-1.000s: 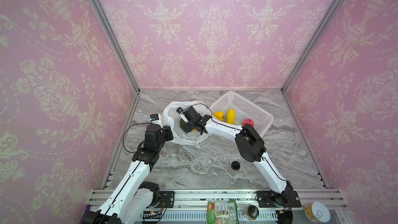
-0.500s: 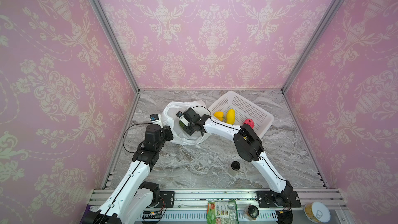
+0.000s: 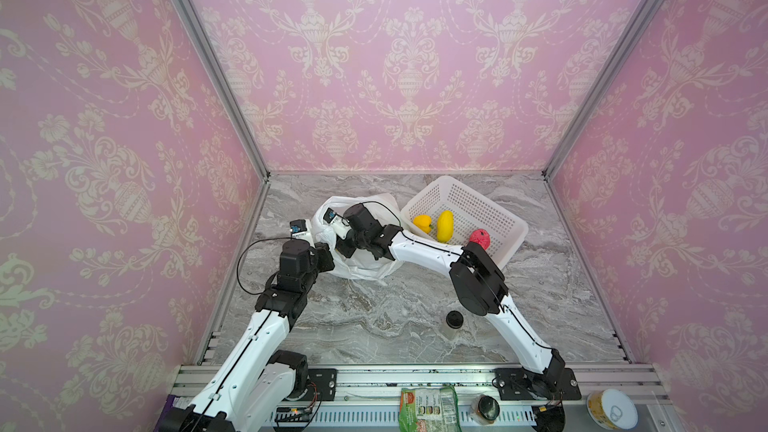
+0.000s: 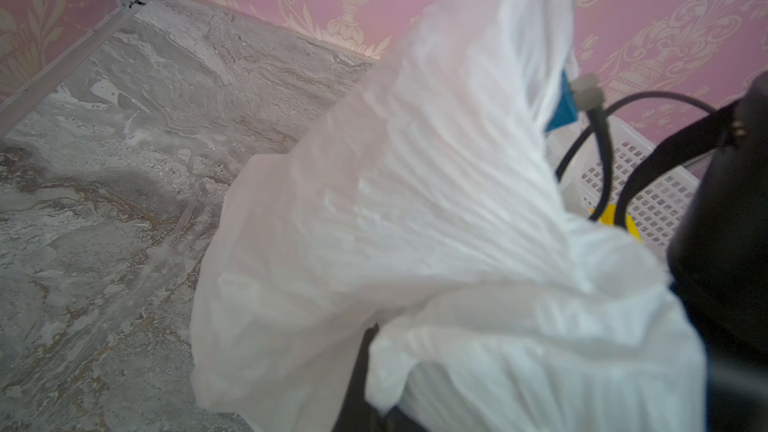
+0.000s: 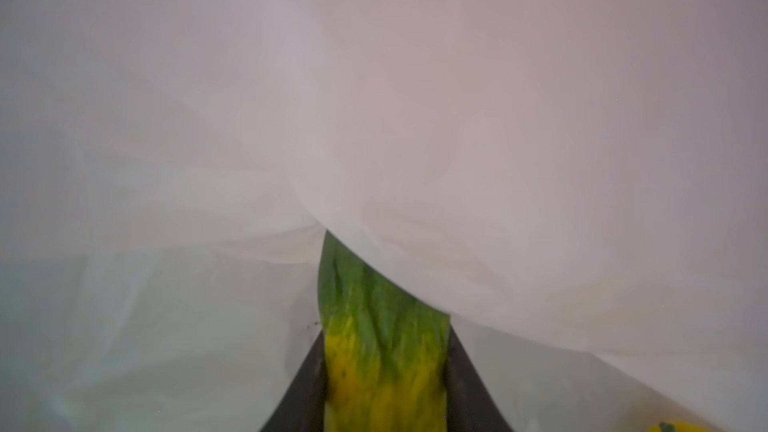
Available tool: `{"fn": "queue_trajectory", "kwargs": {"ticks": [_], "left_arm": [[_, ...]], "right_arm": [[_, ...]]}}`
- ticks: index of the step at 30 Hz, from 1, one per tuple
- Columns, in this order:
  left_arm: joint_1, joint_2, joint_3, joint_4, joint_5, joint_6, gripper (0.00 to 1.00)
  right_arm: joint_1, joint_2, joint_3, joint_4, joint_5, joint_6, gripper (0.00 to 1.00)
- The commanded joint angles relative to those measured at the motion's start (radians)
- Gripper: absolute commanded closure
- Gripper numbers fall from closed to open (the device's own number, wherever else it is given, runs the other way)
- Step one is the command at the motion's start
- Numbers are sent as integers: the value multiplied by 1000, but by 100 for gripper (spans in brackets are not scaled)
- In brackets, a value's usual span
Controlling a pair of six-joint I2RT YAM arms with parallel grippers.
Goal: Untie the knot of the plastic bag and take out the fruit
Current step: 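Lift the papaya up out of the bag mouth with the right gripper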
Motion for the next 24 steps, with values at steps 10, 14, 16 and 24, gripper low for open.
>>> {"fn": "queue_trajectory", "kwargs": {"ticks": [10,14,16,24], "left_arm": [[7,21,-5,26,8,11,100],[7,22,-4,28,8,11,100],[7,24,-3,28,8,11,100],[7,23,-4,19,-2,9,100]], "right_arm": [[-11,159,281,10,-54,-66,81],[-9,172,292,11,-55,-73,81],[-10,176,295,18,-52,-70,81],[-17,130,227,83,-94,-47,89]]}}
